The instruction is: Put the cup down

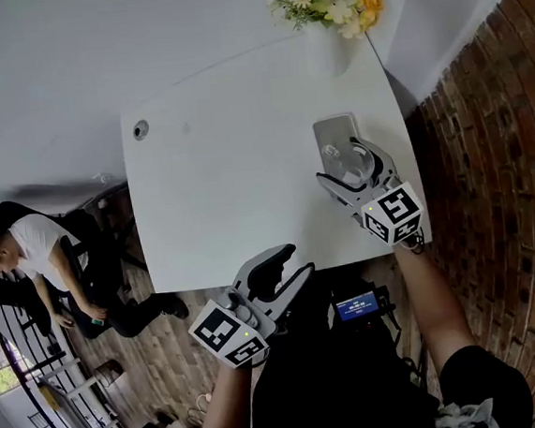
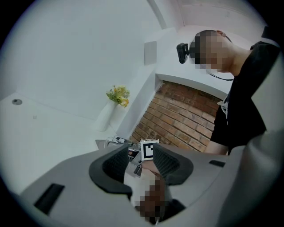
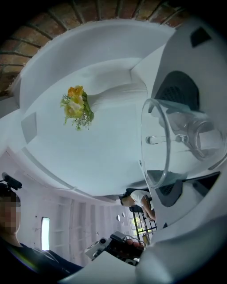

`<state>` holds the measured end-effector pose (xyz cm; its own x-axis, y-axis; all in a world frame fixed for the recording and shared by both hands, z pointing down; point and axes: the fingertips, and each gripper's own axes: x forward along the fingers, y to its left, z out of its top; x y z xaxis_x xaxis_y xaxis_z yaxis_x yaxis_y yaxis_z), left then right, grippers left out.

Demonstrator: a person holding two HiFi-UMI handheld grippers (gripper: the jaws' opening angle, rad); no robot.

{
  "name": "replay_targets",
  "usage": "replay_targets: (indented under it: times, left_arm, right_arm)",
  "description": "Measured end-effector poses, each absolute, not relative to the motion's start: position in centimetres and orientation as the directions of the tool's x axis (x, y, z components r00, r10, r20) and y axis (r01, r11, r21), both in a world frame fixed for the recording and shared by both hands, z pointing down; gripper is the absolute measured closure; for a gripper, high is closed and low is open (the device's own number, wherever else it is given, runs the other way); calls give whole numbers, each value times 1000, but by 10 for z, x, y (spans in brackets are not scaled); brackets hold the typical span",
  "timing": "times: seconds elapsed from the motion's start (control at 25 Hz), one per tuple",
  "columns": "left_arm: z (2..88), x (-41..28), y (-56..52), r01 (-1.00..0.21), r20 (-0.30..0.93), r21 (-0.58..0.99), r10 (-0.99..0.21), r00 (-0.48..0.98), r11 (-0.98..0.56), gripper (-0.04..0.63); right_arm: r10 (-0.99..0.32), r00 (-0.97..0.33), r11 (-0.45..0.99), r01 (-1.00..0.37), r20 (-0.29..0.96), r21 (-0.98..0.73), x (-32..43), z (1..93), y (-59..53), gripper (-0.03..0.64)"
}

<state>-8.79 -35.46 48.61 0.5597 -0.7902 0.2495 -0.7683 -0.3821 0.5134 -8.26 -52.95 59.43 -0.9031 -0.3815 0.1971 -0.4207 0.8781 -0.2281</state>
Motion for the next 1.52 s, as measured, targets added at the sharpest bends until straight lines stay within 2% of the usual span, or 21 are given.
replay_targets:
  times: [0.28,0.76,1.04,1.16,1.52]
  left_arm:
    - [489,-95,-352,-788,274,509,-802,530,-347,433]
    - [492,-92,-358,-781,265,515,-801,536,-353,433]
    - [494,-88,-354,-772,253,531,-805,537,-348,433]
    - [493,-87,-353,-771,246,531,-806,538,-353,433]
    - [482,-99,-353,-772,203,531,-832,516,-349,433]
  right_arm:
    - [-381,-902,886,-419,204,-199,-93,606,-534,187]
    - [-359,-895,923,-382,264,-39,-88,617,-520,187]
    - [-355,-895,911,-396,269,-115,-87,620,-521,182]
    - [-367,-893,904,-408,262,-127,-83,614,-521,131]
    - [-400,-868,890,-444,296,-99,-46,596,-504,130]
